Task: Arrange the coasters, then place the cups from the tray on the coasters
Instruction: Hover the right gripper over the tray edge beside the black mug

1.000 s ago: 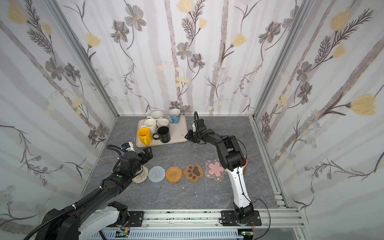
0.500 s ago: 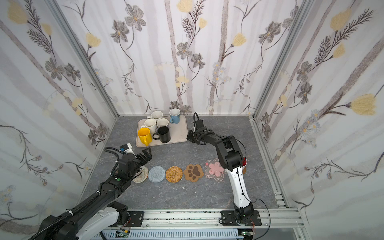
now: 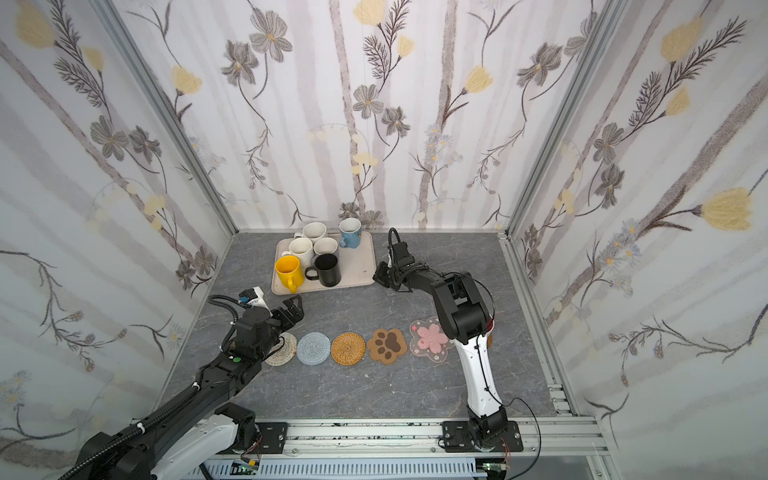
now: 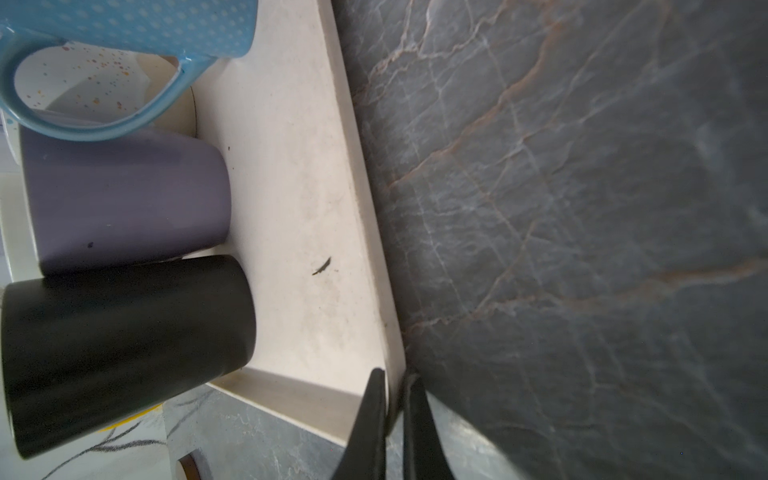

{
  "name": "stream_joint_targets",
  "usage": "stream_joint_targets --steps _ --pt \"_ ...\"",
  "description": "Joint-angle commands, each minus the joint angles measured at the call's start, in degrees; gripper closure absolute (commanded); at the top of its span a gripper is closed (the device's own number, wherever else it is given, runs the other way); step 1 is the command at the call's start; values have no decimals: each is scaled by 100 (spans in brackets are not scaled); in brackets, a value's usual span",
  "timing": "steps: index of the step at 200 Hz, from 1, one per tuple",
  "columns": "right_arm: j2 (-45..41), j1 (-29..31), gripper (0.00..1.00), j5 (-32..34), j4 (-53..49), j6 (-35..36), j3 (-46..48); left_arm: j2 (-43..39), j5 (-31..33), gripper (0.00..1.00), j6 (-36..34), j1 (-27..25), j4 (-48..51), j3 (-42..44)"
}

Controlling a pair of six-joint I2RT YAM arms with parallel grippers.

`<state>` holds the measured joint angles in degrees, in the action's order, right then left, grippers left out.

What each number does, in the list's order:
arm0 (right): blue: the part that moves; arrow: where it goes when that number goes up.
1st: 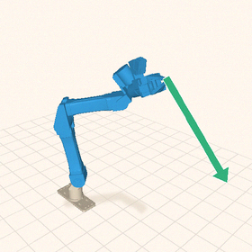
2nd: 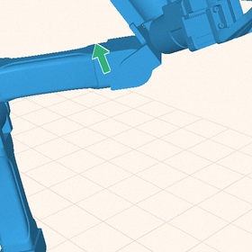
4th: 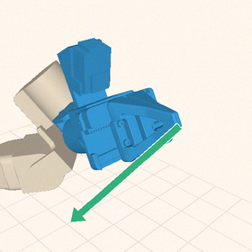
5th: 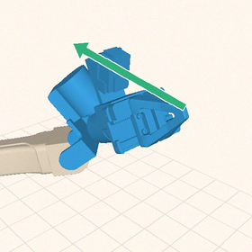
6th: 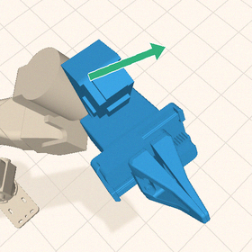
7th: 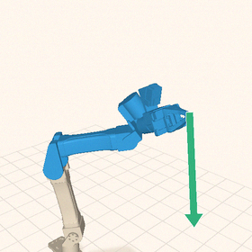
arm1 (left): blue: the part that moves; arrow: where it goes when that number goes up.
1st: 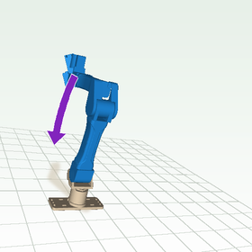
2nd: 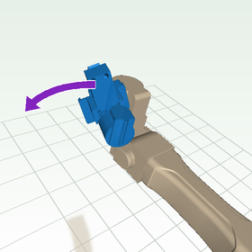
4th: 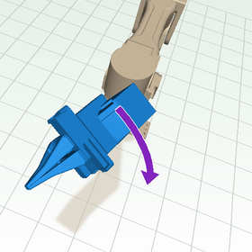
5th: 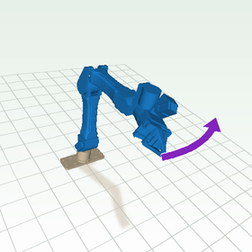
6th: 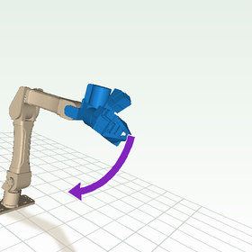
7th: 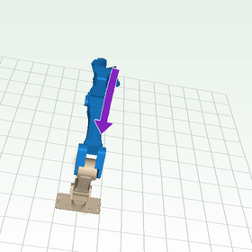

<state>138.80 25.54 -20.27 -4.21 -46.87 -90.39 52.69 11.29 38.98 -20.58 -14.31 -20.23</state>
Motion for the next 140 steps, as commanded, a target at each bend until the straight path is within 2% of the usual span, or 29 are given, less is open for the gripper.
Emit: stream_joint_targets --steps 1,140 --pt "-183 -13 100 -152 189 248 136 -30 4 0 -22 7 -126 -23" --pt "-948 -133 100 -6 412 481 1381 -3 -130 0 22 1 -127 -136"
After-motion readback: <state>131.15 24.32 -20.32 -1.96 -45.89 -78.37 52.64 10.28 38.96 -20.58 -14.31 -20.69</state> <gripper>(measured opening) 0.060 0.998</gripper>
